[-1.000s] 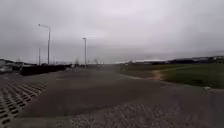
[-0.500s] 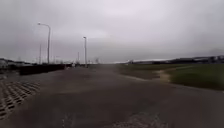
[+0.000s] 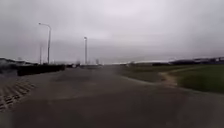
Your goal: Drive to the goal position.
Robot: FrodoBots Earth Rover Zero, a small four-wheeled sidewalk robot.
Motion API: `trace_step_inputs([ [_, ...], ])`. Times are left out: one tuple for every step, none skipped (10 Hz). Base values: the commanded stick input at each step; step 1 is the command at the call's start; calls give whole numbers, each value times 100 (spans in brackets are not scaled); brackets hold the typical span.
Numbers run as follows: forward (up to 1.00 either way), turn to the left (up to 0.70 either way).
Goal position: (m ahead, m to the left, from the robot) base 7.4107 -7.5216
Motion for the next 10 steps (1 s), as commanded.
trace_step_inputs([
  [85, -34],
  [85, -34],
  [85, -34],
  [85, -34],
  [85, -34],
  [85, -34],
  [85, -16],
  [85, 0],
  [85, 0],
  [85, 0],
])
